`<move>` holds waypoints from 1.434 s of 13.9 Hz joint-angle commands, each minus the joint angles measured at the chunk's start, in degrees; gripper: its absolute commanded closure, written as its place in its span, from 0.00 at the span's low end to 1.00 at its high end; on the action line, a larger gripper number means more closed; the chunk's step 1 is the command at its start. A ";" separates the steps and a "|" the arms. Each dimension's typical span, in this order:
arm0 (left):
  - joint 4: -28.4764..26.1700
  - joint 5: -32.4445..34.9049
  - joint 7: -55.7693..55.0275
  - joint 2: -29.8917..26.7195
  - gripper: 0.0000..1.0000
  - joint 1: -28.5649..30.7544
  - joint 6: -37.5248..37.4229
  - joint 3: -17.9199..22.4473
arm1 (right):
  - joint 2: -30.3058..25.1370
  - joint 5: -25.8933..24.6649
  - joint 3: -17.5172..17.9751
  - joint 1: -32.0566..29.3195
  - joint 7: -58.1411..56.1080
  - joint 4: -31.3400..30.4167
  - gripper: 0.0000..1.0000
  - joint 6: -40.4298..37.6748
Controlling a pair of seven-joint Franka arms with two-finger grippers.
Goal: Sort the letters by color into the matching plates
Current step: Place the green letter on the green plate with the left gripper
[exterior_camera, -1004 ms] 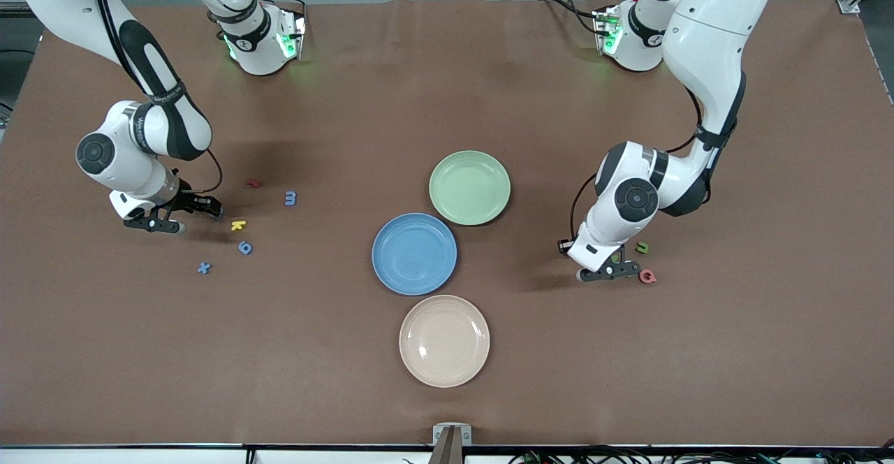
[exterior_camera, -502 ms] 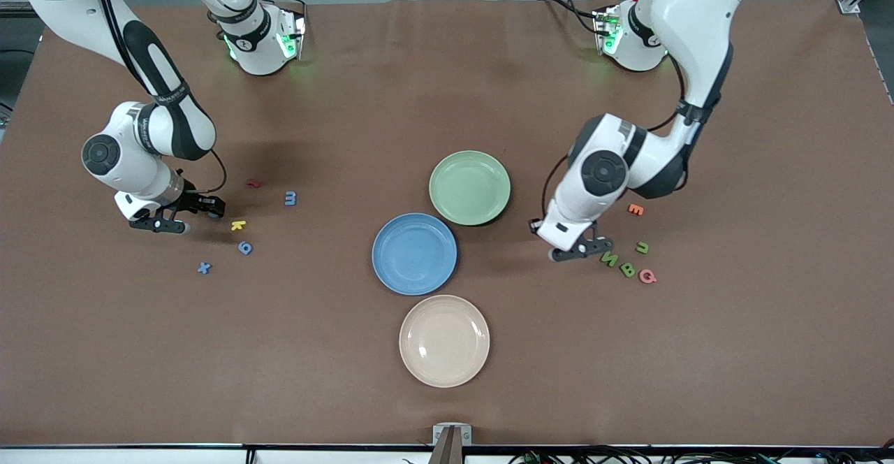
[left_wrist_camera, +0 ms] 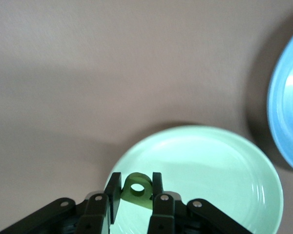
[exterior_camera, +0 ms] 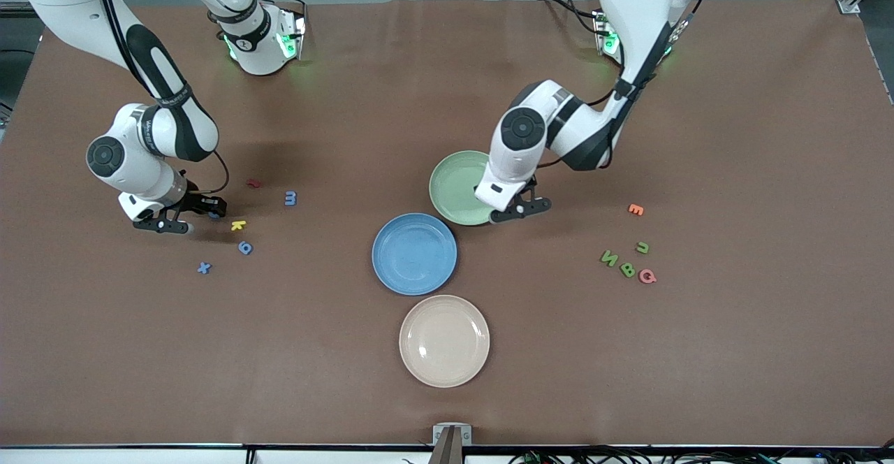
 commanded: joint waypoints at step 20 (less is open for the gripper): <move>2.88 0.45 -5.15 2.57 0.08 -4.61 -1.02 0.35 | -1.41 5.21 1.18 22.21 36.45 17.12 0.99 -17.61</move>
